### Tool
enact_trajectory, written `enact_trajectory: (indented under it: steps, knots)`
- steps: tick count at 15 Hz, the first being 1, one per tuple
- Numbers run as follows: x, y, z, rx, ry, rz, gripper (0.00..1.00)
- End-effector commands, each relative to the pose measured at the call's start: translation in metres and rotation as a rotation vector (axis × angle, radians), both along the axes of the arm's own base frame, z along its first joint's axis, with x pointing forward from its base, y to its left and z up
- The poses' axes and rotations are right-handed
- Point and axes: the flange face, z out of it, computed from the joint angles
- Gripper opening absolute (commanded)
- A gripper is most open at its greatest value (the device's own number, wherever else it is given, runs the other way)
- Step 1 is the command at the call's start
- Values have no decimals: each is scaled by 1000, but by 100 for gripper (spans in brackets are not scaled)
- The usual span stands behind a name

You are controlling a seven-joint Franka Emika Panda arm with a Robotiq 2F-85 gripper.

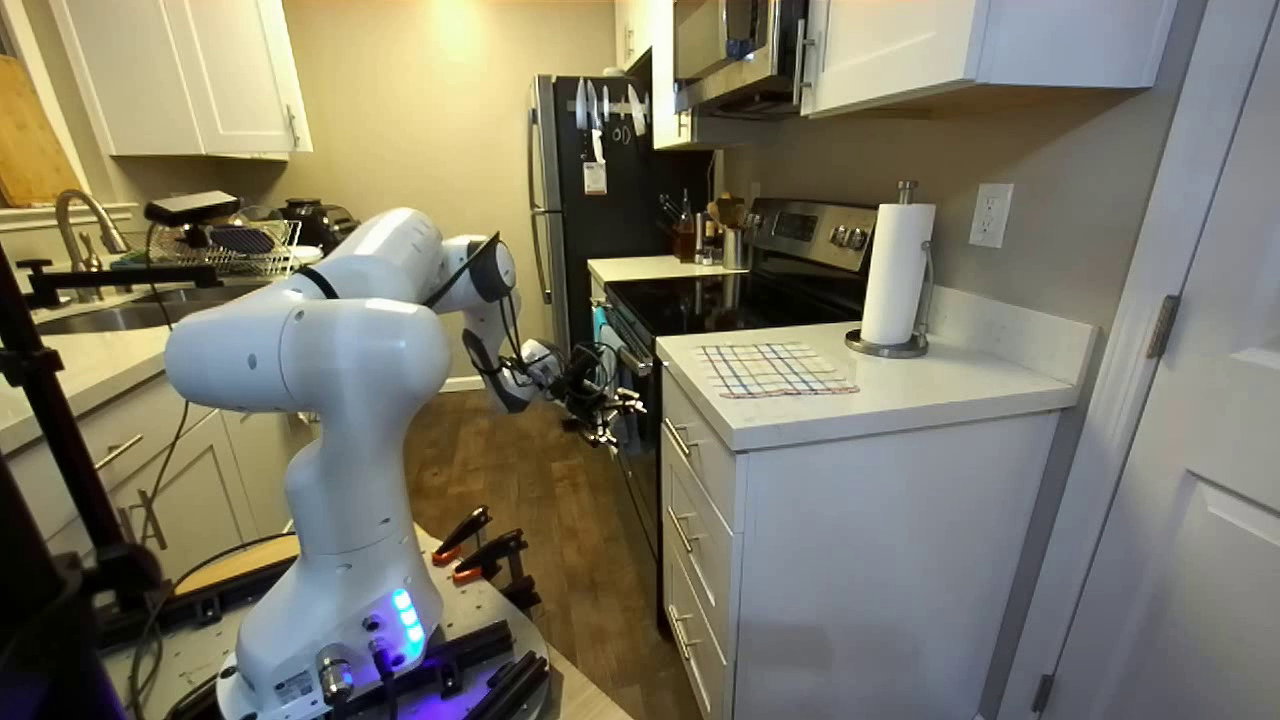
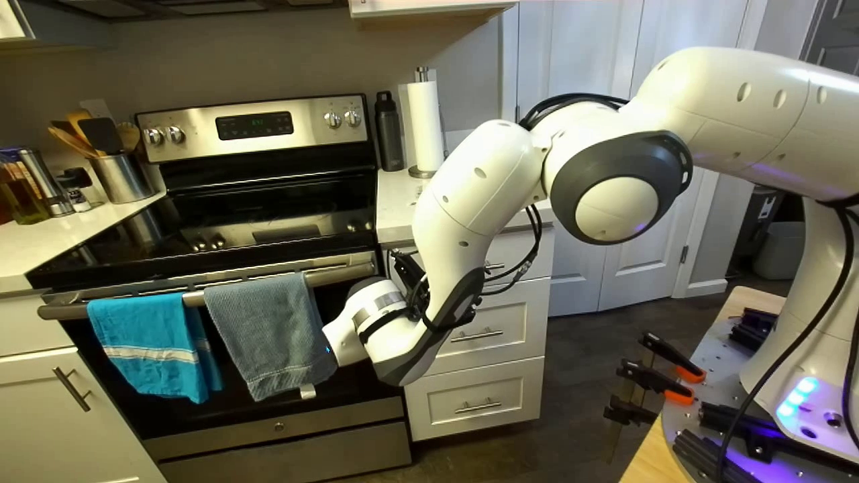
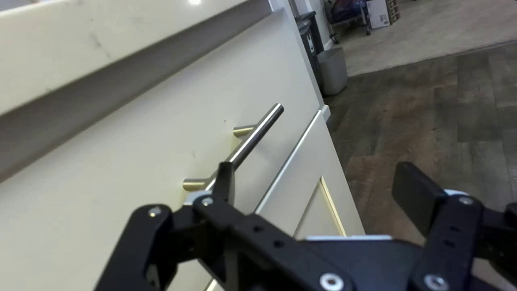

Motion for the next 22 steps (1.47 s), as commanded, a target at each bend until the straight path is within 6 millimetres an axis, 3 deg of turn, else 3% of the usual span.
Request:
enact_trajectory:
  steps: [1, 7, 17, 22]
  knots:
    - [23, -22, 26, 150, 37, -101, 100]
    - [36, -28, 36, 273, 17, -183, 100]
    - [3, 16, 24, 223, -148, -124, 100]
    - [0, 18, 20, 209, -167, -85, 100]
